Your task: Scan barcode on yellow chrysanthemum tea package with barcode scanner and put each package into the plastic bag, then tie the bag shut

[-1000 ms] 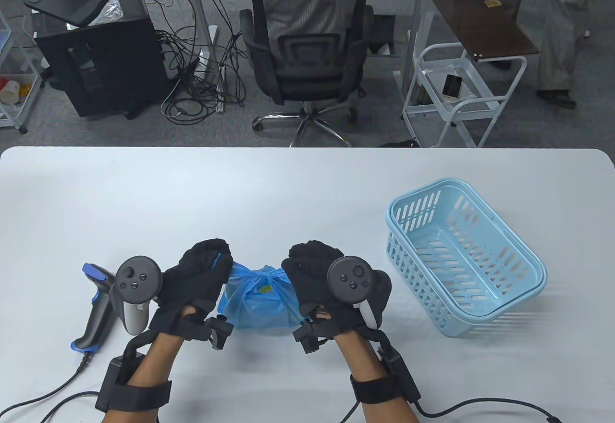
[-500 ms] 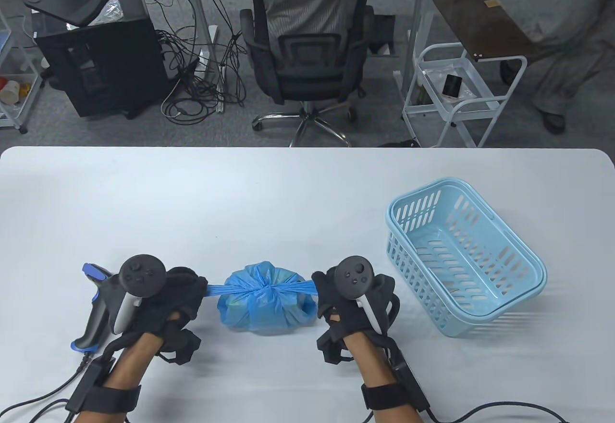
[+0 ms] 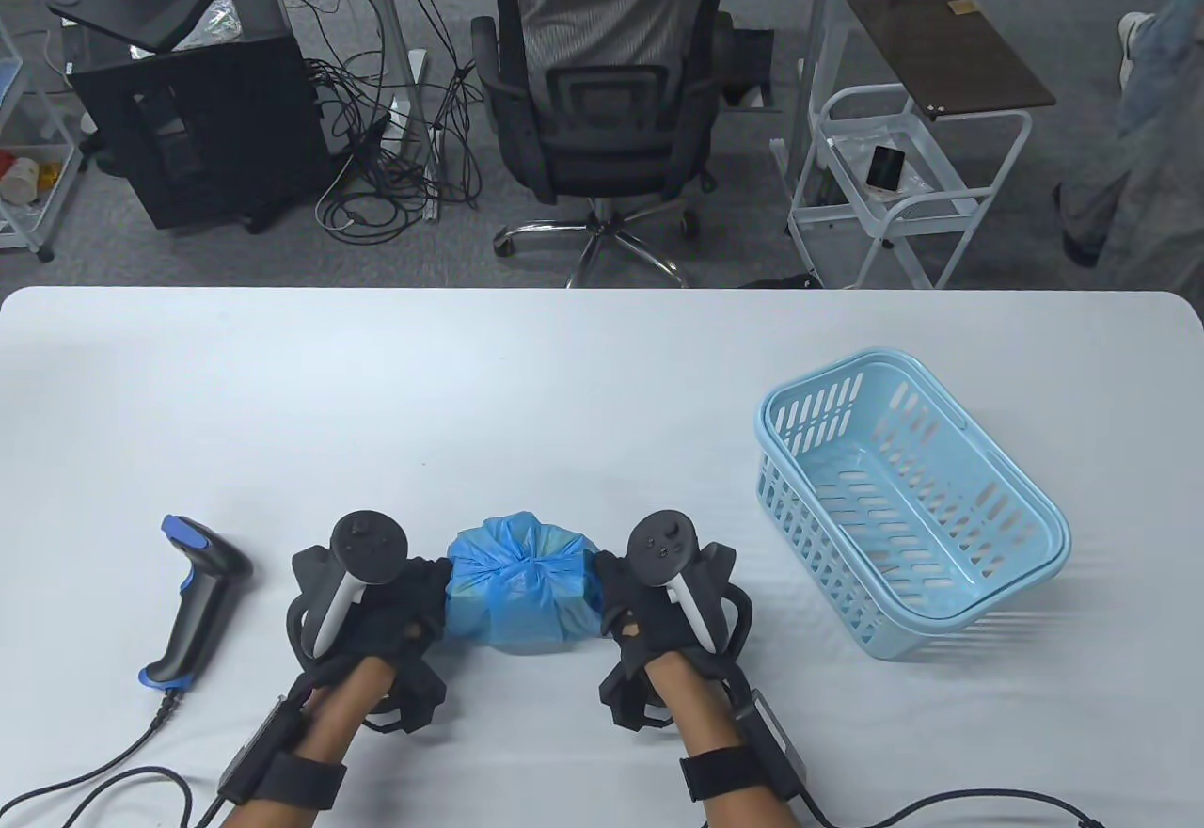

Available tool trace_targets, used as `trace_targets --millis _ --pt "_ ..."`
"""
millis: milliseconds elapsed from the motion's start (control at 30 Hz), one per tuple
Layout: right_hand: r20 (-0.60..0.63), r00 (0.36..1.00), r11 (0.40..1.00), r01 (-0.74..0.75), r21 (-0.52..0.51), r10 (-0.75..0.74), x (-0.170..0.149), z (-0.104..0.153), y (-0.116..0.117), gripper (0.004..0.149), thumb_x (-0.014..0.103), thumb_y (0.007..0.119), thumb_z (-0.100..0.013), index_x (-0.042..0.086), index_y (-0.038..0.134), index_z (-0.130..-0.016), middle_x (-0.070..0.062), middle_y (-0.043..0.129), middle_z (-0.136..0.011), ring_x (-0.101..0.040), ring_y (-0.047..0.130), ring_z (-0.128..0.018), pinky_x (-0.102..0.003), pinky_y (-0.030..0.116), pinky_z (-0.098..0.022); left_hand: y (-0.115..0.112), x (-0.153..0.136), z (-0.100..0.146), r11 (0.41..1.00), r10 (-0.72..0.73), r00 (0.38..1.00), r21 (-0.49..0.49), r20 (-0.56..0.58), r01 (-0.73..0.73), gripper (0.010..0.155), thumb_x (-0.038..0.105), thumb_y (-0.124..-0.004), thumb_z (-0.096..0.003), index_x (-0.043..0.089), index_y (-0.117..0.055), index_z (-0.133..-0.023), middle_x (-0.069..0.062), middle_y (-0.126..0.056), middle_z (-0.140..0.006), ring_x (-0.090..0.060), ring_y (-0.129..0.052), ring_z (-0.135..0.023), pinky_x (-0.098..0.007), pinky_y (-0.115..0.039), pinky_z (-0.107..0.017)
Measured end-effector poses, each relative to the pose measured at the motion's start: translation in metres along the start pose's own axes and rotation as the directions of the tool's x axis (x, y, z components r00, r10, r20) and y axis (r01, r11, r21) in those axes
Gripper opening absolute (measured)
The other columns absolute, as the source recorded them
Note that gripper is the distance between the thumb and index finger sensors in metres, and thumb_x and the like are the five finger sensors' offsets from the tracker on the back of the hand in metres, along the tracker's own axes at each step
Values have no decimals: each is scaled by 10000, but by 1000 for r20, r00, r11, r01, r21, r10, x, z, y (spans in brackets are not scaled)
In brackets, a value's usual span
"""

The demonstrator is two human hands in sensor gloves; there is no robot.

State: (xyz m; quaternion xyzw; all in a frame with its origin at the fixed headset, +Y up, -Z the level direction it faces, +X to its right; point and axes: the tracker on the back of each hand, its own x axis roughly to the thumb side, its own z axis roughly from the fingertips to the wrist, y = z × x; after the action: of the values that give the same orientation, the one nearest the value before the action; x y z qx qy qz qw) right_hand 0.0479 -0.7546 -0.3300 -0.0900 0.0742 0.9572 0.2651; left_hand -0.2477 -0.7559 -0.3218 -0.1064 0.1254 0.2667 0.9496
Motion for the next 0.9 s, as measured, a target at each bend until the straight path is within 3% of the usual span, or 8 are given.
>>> trace_targets --millis 233,367,467,533,600,700,767,900 --pt "15 1000 1000 9 -30 -9 -5 1 -4 381 532 676 -410 273 954 -428 7 926 -820 -393 801 -866 -663 558 -674 6 -14 3 995 87 996 -40 -6 -87 433 564 -711 -423 230 -966 -528 -4 -948 -824 -364 -879 -812 -624 -619 -667" --pt "43 996 989 79 -125 -74 -18 6 -24 388 569 704 -400 294 948 -522 2 893 -861 -373 813 -869 -638 591 -677 40 -29 14 973 204 977 95 69 -210 441 576 -723 -431 234 -952 -589 -13 -915 -870 -375 -860 -839 -624 -613 -674" --pt "108 980 952 192 -239 -170 -24 14 -48 404 564 713 -401 290 923 -610 -6 858 -892 -351 830 -862 -615 615 -680 70 -34 29 904 371 911 155 181 -399 461 595 -729 -424 226 -936 -609 -17 -903 -872 -376 -852 -840 -625 -608 -679" --pt "149 968 923 241 -301 -204 -24 22 -67 411 561 713 -405 290 906 -645 -15 829 -917 -348 817 -872 -612 612 -684 87 -34 41 861 404 877 215 261 -461 507 609 -721 -425 256 -846 -767 -29 -799 -971 -382 -773 -913 -633 -562 -707" --pt "228 941 888 316 -334 -249 -20 34 -86 460 584 704 -399 288 859 -715 -26 782 -953 -357 787 -892 -611 602 -694 101 -29 54 850 323 853 271 411 -452 609 640 -689 -432 324 -660 -951 -12 -591 -1108 -364 -599 -1035 -614 -498 -754" --pt "433 882 891 338 -304 -187 -11 46 -99 695 671 679 -362 290 619 -940 -71 545 -1088 -393 609 -996 -633 517 -744 111 -24 67 868 145 838 338 526 -363 766 696 -650 -407 378 -414 -1063 56 -309 -1204 -325 -300 -1143 -606 -335 -814" --pt "561 822 919 292 -264 -100 -8 50 -100 828 719 652 -343 310 429 -1027 -86 316 -1149 -415 408 -1062 -651 418 -773 114 -22 71 873 -28 841 423 540 -242 855 751 -610 -365 400 -295 -1078 95 -201 -1212 -290 -152 -1154 -599 -243 -826" --pt "578 812 959 92 -269 84 -6 47 -92 927 753 632 -313 354 220 -1041 -76 72 -1144 -446 147 -1067 -680 252 -775 105 -26 72 857 -313 835 514 452 42 937 820 -540 -298 424 -200 -1077 115 -111 -1207 -261 -30 -1138 -597 -164 -819"
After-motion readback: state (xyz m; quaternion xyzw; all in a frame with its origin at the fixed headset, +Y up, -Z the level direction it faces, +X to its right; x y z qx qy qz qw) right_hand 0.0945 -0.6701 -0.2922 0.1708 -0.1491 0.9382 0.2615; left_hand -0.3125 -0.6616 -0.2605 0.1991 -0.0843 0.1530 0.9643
